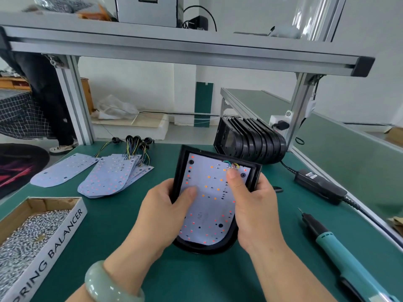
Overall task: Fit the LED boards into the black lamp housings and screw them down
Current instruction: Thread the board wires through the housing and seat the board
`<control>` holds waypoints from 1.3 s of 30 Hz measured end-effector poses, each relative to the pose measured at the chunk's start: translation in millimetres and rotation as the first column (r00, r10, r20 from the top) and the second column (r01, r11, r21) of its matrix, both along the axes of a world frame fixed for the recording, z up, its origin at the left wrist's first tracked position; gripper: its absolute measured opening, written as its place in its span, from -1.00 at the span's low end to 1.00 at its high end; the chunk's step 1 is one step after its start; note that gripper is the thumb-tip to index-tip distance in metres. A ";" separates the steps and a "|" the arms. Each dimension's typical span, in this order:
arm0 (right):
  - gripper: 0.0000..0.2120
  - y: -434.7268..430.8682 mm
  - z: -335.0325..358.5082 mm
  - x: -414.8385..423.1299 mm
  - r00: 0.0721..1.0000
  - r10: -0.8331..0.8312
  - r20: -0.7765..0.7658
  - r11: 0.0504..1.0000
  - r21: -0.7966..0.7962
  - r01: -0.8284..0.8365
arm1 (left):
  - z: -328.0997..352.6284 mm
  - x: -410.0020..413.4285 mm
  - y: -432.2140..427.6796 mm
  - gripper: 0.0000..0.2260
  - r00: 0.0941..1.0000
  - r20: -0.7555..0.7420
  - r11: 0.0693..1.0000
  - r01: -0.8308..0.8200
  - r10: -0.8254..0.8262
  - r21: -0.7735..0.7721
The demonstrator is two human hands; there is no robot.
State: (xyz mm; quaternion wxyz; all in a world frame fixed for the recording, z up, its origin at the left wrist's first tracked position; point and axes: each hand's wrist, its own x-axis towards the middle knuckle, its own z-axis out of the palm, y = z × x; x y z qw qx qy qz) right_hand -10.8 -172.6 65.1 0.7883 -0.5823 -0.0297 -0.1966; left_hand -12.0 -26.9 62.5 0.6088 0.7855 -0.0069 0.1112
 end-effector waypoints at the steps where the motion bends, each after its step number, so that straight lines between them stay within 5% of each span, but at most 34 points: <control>1: -0.93 -1.0 0.8 -0.5 0.999 0.051 0.001 0.999 -0.016 -0.051 | 0.4 1.1 1.6 -0.93 1.000 0.006 1.000 -0.016 0.016 0.008; 5: -0.54 -13.5 0.3 3.7 0.986 0.156 -0.065 0.983 -0.093 -0.161 | 10.5 6.2 14.0 -0.88 0.993 -0.119 0.967 -0.012 -0.020 -0.256; 10: -0.69 -11.1 -7.7 -1.2 0.963 0.271 0.008 0.902 -0.351 -0.251 | 11.1 -1.9 12.7 -0.78 0.889 -0.268 0.848 0.207 -0.371 -0.488; 14: -0.71 -4.6 -4.9 -3.8 0.971 0.229 -0.071 0.872 -0.427 -0.237 | 8.9 -1.0 11.6 -0.79 0.863 -0.278 0.832 0.244 -0.421 -0.499; 19: -0.60 -5.2 -11.8 5.6 0.968 0.027 -0.248 0.809 -0.563 -0.167 | 5.6 6.3 15.3 -0.78 0.914 -0.277 0.927 0.207 -0.297 -0.312; 23: -0.80 1.1 -13.0 4.7 0.991 -0.119 -0.066 0.701 -0.712 0.037 | 6.2 9.6 10.2 -0.74 0.997 -0.068 0.999 0.034 -0.036 -0.029; 25: -0.75 1.5 -12.6 3.2 0.983 -0.185 0.008 0.677 -0.724 0.134 | 16.0 -3.5 7.0 -0.72 0.989 0.141 0.997 -0.062 0.054 0.052; 27: -0.70 2.2 -10.6 0.3 0.977 -0.212 0.023 0.631 -0.760 0.155 | 27.0 -23.1 1.4 -0.71 0.969 0.243 0.978 0.001 -0.052 0.207; 30: -0.75 3.7 -10.9 -2.1 0.971 -0.214 0.108 0.512 -0.834 0.206 | 24.4 -38.4 -11.5 -0.59 0.930 0.340 0.841 -0.069 -0.140 0.537; 35: -0.75 5.7 -12.6 -1.5 0.951 -0.142 0.276 0.358 -0.881 0.309 | 24.2 -36.6 -25.0 -0.74 0.936 0.350 0.856 -0.198 0.022 0.477; 37: -0.77 4.5 -12.6 1.3 0.956 -0.129 0.263 0.391 -0.873 0.293 | 23.6 -32.3 -22.8 -0.87 0.925 0.379 0.848 -0.233 0.041 0.475; 39: -0.91 2.7 -14.2 3.6 0.982 -0.099 0.159 0.511 -0.839 0.187 | 22.7 -26.6 -15.5 -0.71 0.923 0.381 0.856 -0.237 0.051 0.459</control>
